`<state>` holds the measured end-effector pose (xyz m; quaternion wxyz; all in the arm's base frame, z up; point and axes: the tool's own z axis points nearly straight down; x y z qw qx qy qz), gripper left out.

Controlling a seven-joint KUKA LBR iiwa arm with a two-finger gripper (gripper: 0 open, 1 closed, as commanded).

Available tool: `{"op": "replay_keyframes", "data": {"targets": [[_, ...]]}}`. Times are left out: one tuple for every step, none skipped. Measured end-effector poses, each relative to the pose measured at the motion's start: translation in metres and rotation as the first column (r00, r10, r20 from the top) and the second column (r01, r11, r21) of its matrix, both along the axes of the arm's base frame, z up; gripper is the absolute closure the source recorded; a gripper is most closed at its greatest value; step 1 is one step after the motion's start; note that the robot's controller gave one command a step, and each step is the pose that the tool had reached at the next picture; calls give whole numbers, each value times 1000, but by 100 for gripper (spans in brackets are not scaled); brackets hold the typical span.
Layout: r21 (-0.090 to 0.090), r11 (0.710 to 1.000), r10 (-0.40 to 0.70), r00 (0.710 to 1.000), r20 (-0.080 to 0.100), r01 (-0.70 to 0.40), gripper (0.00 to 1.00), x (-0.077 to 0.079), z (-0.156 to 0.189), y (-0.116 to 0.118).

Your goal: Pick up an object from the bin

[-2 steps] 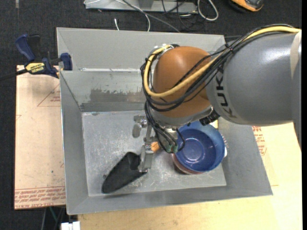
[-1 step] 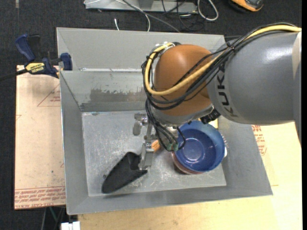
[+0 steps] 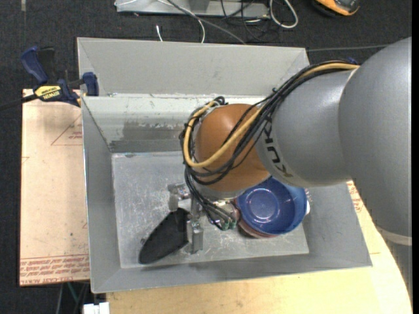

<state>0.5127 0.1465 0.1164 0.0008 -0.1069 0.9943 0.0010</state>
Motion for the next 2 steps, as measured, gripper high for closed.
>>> {"op": "replay_keyframes", "data": {"targets": [[0,996,84,996,2,-84,0,-8,4,-3],[1,977,213,977,-3,-213,0,-2,-16,18]]}}
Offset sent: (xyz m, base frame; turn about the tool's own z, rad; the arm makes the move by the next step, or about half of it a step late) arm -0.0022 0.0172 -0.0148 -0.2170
